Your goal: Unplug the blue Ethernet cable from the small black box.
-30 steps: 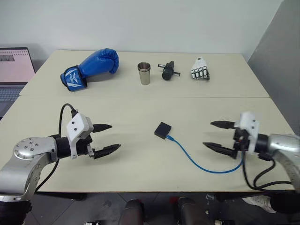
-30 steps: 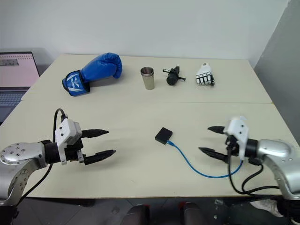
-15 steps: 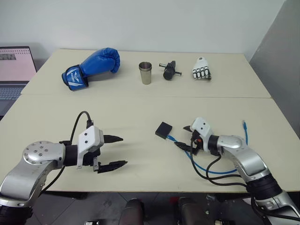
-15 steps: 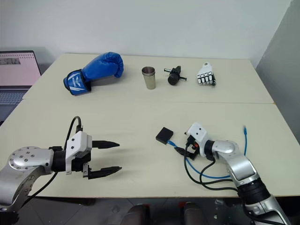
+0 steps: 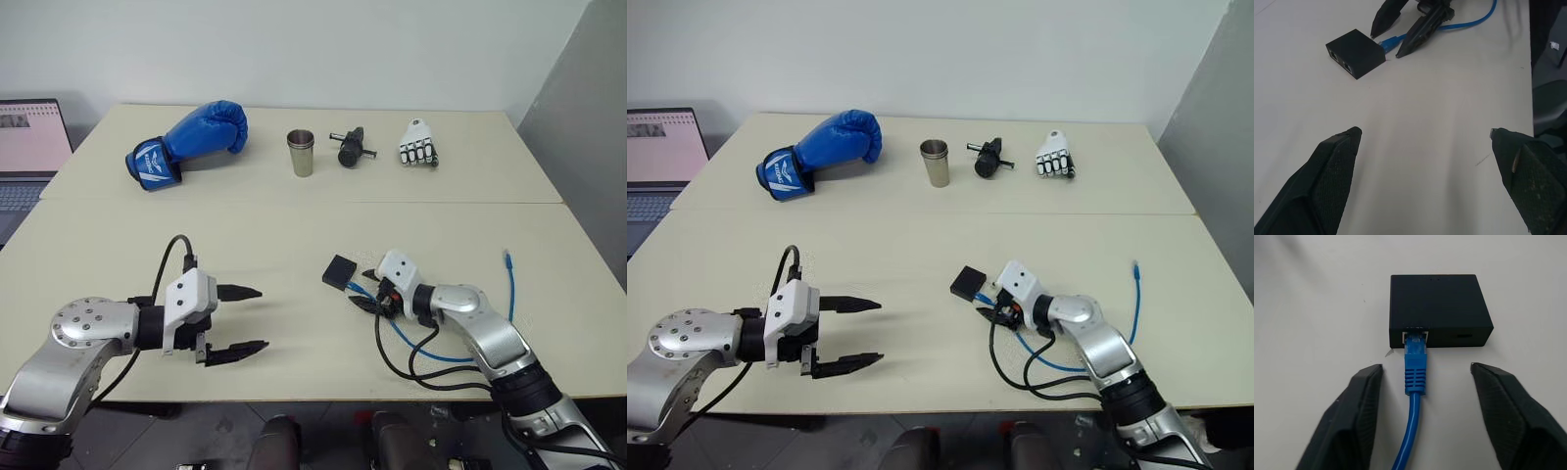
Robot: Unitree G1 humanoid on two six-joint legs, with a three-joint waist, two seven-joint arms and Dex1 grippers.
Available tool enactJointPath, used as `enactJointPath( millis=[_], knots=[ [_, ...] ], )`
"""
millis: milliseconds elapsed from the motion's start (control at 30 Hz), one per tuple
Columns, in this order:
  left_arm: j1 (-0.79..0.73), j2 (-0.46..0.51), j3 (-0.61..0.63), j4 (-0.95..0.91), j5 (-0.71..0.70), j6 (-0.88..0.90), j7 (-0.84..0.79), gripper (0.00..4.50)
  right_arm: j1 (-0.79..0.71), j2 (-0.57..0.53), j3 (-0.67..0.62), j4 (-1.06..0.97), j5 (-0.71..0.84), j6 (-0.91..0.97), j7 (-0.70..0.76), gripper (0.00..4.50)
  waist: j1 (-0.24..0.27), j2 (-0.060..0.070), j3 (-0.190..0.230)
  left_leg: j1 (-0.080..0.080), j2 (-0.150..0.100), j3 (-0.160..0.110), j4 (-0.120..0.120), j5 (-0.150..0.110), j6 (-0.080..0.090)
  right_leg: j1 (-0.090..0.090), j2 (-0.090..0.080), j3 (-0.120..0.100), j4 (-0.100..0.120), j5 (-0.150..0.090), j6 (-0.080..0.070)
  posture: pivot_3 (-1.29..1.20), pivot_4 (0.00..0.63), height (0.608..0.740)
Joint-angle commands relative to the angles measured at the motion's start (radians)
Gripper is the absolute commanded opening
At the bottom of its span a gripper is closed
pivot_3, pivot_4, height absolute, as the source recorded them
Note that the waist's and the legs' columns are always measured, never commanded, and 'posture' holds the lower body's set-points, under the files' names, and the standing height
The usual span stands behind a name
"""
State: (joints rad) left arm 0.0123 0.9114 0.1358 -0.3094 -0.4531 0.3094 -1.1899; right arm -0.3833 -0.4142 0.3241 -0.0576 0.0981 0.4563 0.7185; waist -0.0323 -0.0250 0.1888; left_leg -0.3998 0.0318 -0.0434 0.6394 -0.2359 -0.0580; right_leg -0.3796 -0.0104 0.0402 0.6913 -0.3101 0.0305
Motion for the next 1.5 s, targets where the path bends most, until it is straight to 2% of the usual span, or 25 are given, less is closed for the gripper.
enactJointPath(
  millis=[33,300,333,433,600,900,1100,1433,1467,1500],
  knots=[
    [-0.018,-0.022,0.006,0.021,-0.021,-0.002,0.004,4.5,-0.008,-0.004,0.003,-0.014,-0.025,-0.011,-0.003,2.03,0.0,0.0,0.0,0.0,0.0,0.0,0.0,0.0,0.0,0.0,0.0,0.0,0.0,0.0,0.0,0.0,0.15,0.74],
    [-0.07,-0.074,0.032,0.091,-0.126,0.142,0.032,4.5,-0.038,-0.037,0.022,-0.01,-0.079,-0.111,0.023,0.15,0.0,0.0,0.0,0.0,0.0,0.0,0.001,0.0,0.0,0.0,0.0,0.0,0.002,0.0,0.0,0.0,0.15,0.74],
    [-0.079,-0.08,0.04,0.097,-0.156,0.18,0.037,4.5,-0.042,-0.042,0.024,-0.014,-0.084,-0.125,0.031,0.12,0.0,0.0,0.0,0.0,0.0,0.0,0.001,0.0,0.0,0.0,0.0,0.0,0.002,0.0,0.0,0.0,0.15,0.74],
    [-0.137,-0.121,0.092,0.12,-0.398,0.443,0.076,4.5,-0.073,-0.068,0.038,-0.035,-0.114,-0.232,0.067,0.12,0.0,0.0,0.0,0.0,0.0,0.0,0.001,0.0,0.0,0.0,0.0,-0.001,0.002,0.0,0.0,0.0,0.15,0.74],
    [-0.242,-0.168,0.089,0.149,-0.504,0.6,0.152,4.5,-0.157,-0.097,0.08,0.011,-0.214,-0.504,0.084,0.11,-0.001,0.0,0.0,0.0,0.0,-0.001,0.002,0.0,0.0,-0.001,0.0,0.0,0.005,0.0,0.0,0.0,0.15,0.74],
    [-0.331,-0.265,0.125,0.19,-0.608,0.724,0.303,4.5,-0.252,-0.073,0.087,0.059,-0.297,-0.784,0.06,0.11,-0.001,0.0,0.0,0.0,0.0,-0.005,0.004,0.0,0.0,-0.001,0.0,0.0,0.006,0.0,0.0,0.0,0.15,0.74],
    [-0.37,-0.298,0.151,0.209,-0.668,0.778,0.365,4.5,-0.268,-0.07,0.084,0.082,-0.326,-0.862,0.056,0.11,0.0,-0.001,0.0,0.0,-0.001,-0.006,0.004,0.0,0.0,0.0,-0.001,0.0,0.006,0.0,0.0,0.0,0.15,0.74],
    [-0.378,-0.283,0.155,0.203,-0.702,0.835,0.376,4.5,-0.276,-0.072,0.077,0.1,-0.348,-0.911,0.062,0.11,0.0,-0.001,0.0,0.0,-0.001,-0.007,0.004,0.0,0.0,0.0,-0.001,0.0,0.006,0.0,0.0,0.0,0.15,0.74],
    [-0.378,-0.282,0.154,0.204,-0.702,0.838,0.375,4.14,-0.277,-0.072,0.077,0.101,-0.349,-0.913,0.062,0.11,0.0,-0.001,0.0,0.0,-0.001,-0.007,0.004,0.0,0.0,0.0,-0.001,0.0,0.006,0.0,0.0,0.0,0.15,0.74],
    [-0.379,-0.279,0.151,0.205,-0.7,0.84,0.371,4.06,-0.278,-0.072,0.077,0.103,-0.349,-0.915,0.063,0.11,0.0,-0.001,0.0,0.0,-0.001,-0.007,0.004,0.0,0.0,0.0,-0.001,0.0,0.006,0.0,0.0,0.0,0.15,0.74]
  ],
)
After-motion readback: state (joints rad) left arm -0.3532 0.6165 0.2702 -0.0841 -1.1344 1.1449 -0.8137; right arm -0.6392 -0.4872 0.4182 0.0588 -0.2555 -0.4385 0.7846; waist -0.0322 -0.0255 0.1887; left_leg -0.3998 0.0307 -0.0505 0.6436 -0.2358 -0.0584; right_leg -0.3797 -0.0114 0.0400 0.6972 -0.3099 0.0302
